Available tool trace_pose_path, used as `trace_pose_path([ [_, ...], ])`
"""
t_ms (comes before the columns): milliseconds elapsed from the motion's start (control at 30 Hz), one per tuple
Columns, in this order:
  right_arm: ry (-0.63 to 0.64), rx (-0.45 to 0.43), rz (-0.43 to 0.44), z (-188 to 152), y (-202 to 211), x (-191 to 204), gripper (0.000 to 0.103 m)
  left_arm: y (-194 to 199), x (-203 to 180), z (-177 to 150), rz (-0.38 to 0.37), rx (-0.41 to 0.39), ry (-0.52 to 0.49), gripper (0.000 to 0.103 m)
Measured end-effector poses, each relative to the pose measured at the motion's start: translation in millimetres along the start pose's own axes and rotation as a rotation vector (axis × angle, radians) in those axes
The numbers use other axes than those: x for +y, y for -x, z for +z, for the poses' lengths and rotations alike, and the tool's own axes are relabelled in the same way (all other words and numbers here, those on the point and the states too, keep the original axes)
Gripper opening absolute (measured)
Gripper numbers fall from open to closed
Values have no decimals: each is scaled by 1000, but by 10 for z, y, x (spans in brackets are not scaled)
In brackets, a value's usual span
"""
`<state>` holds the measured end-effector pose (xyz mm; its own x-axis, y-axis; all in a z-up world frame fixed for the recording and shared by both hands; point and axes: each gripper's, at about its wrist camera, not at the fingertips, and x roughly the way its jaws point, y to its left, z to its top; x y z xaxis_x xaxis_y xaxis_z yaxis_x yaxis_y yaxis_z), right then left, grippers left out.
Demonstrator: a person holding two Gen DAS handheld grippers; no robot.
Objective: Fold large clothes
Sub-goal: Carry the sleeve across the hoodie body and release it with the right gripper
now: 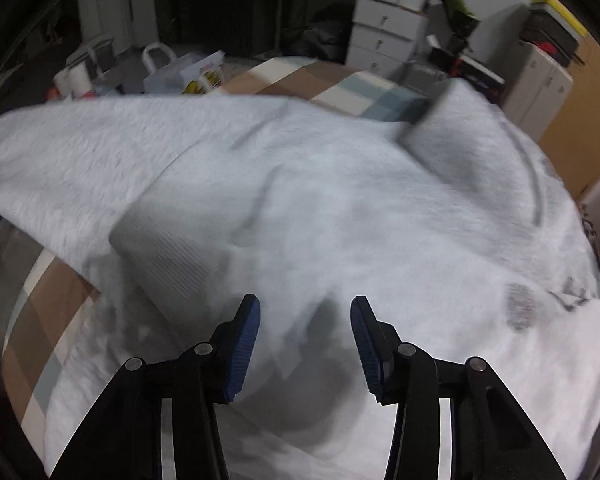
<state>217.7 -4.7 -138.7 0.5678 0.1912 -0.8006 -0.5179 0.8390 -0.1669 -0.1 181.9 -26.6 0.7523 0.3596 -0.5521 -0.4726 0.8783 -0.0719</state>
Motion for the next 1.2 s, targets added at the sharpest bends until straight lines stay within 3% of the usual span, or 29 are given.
trace_pose_path([
  [133,-135,3,-236,-20,109,-1086,49,18,-94,-9,-14,-11,-25,96],
  [200,-214,46,-349,-146,66,-1714,49,15,-166,-32,-7,-18,-56,96],
  [267,-306,123,-395,-335,-81,-2334,49,-2,-201,-47,-4,-19,-73,96],
  [367,-379,248,-368,-652,-348,-2800,48,-57,-242,-47,6,-10,-88,96],
  [433,-455,186,-278,-761,-352,-2962,50,-97,-279,-53,6,-3,-95,96],
  [467,-470,203,-244,-772,-356,-3019,50,-115,-302,-60,9,1,-105,96],
  [533,-476,188,-229,-802,-214,-3081,44,-126,-337,-72,17,3,-130,96],
  [633,-491,92,-193,-932,158,-3103,45,-113,-374,-101,31,-4,-154,96],
  [733,-515,116,-175,-1181,256,-3006,46,-99,-370,-113,30,-1,-153,96],
  [800,-514,182,-162,-1354,139,-2782,47,-110,-346,-120,30,13,-144,96],
  [900,-447,152,-219,-1425,149,-2649,62,-148,-308,-135,-24,67,-113,96],
  [967,-581,136,-168,-1423,278,-2746,58,-118,-259,-125,-41,82,-94,96],
  [1067,-708,-36,-38,-1417,802,-2600,56,36,-140,-6,-47,65,-68,96],
  [1200,-536,-227,30,-1222,1522,-1895,60,222,286,232,-96,102,36,96],
])
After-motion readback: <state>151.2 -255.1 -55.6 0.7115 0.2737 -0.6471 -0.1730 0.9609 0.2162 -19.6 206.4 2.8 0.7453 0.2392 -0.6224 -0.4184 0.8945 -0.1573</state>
